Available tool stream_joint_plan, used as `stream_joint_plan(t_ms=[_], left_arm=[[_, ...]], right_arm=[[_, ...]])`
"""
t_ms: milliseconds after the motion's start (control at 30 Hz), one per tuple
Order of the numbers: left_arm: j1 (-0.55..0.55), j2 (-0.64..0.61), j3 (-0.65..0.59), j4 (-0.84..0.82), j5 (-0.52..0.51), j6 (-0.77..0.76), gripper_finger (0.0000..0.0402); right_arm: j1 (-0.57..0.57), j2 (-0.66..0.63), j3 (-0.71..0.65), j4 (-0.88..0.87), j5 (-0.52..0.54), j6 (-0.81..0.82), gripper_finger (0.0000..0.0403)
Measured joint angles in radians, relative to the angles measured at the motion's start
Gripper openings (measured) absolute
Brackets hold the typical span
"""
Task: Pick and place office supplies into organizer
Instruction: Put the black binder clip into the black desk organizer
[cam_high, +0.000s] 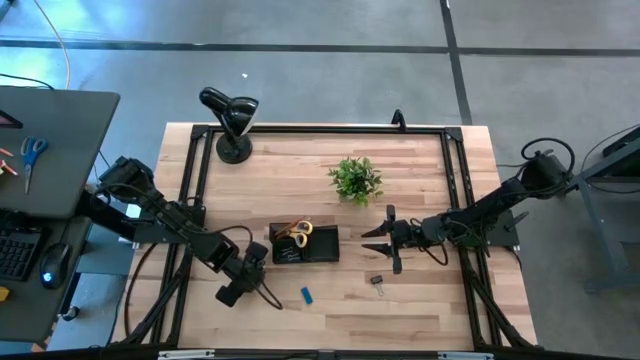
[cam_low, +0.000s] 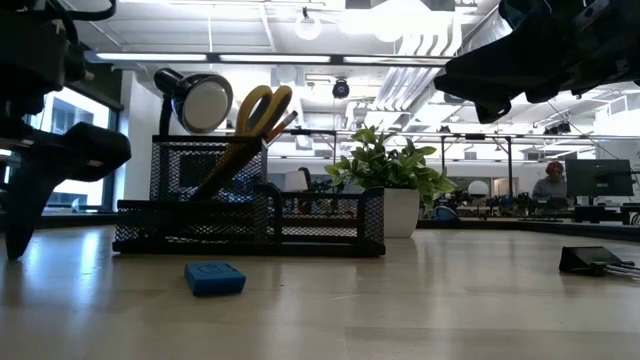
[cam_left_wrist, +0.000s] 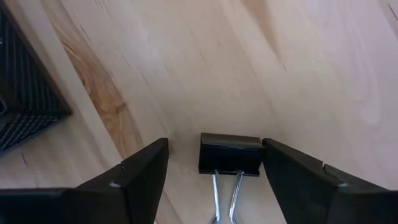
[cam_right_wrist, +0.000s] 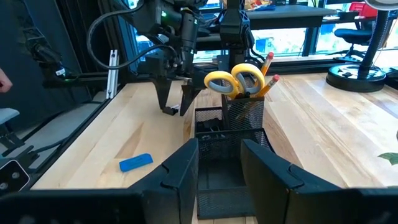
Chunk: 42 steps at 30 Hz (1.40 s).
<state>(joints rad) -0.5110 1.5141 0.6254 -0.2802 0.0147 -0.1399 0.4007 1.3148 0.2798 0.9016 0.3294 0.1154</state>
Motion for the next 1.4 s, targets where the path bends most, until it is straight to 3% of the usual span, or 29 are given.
stream_joint_plan(t_ms=[367,733,967,1167,1400], left_arm=[[0.0,0.002,0.0,0.0,-0.011,0.0,0.0205],[0.0,0.007,0.025,-0.003,0.01,-0.003,0.0115],[-0.001,0.007,0.071,-0.004,-0.004,-0.002,0.0128],[-0.001,0.007,0.128,-0.042,-0.138,0.014,0.0131],[0.0,0.006,0.226,-0.141,-0.447,0.091,0.0127]], right_arm=[[0.0,0.0,0.0,0.0,0.0,0.0,0.0116],[0.0,0.0,0.0,0.0,0.011,0.0,0.0116],[0.0,0.0,0.0,0.0,0.011,0.0,0.0116],[0.0,0.0,0.0,0.0,0.012,0.0,0.0116],[0.0,0.0,0.0,0.0,0.012,0.0,0.0116]])
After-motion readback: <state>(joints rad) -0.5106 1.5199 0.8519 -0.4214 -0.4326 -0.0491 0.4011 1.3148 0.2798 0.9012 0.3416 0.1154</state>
